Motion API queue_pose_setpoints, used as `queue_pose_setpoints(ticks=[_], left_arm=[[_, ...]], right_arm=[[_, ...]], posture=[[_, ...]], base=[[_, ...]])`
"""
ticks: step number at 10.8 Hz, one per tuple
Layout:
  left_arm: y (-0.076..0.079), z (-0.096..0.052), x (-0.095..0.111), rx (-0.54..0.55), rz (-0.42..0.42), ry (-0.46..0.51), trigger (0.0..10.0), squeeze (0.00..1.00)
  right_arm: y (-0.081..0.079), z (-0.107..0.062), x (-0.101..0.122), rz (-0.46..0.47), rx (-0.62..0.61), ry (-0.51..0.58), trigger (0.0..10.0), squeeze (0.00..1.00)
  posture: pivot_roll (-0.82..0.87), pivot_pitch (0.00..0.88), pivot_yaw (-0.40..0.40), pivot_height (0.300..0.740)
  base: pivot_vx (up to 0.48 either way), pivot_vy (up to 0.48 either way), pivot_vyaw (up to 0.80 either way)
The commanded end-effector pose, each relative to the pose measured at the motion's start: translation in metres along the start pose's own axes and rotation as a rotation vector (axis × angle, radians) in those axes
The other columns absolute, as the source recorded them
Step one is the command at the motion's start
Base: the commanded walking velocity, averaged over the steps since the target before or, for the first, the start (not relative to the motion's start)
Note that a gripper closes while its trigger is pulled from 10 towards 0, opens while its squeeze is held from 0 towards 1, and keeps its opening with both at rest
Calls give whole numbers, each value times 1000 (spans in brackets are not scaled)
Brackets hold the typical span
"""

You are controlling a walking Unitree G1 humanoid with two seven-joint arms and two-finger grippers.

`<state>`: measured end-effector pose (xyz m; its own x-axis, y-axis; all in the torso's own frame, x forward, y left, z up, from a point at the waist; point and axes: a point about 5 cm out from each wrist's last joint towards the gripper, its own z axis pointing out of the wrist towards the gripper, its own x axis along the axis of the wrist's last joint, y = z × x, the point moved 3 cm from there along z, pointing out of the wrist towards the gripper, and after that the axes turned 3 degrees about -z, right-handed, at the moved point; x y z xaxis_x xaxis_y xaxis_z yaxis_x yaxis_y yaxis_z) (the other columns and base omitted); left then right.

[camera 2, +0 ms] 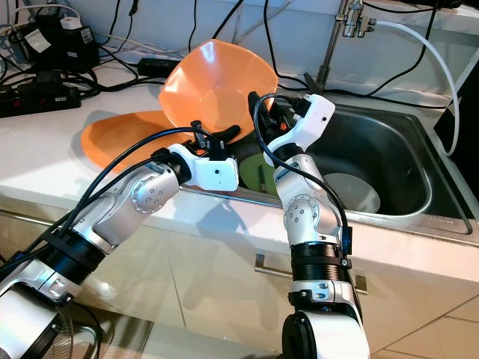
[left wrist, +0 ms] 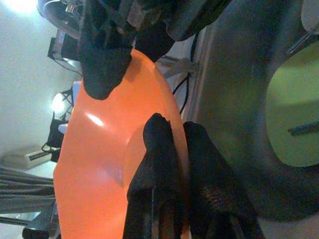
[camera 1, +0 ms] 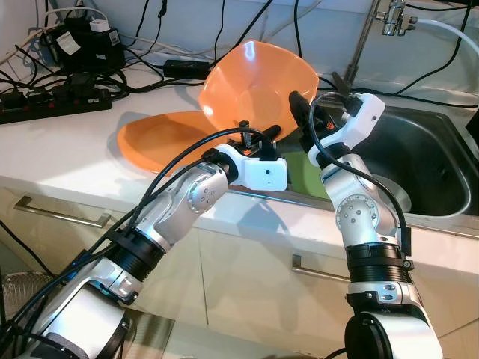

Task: Kitchen organization

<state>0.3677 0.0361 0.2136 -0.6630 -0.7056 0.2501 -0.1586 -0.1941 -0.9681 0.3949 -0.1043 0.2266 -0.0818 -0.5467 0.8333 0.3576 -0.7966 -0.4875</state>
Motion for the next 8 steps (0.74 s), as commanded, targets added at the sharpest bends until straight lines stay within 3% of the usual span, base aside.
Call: queue_pose_setpoints(ticks=[1,2,8], left_arm=[[-8,-1,8,33,26,41,10000,0],[-8,-2,9,32,43,44,10000,0],[-11,-4,9,46,167,64,10000,0]], right_arm=[[-3,4,4,-7,3,8,353,0],[-3,5,4,-7,1,7,0,0],[-4,6,3,-1,4,1,0,0]], posture=[[216,0,-25,740],[216,0,-25,740],[216,0,-29,740]], base=[[0,0,0],[0,0,0],[0,0,0]])
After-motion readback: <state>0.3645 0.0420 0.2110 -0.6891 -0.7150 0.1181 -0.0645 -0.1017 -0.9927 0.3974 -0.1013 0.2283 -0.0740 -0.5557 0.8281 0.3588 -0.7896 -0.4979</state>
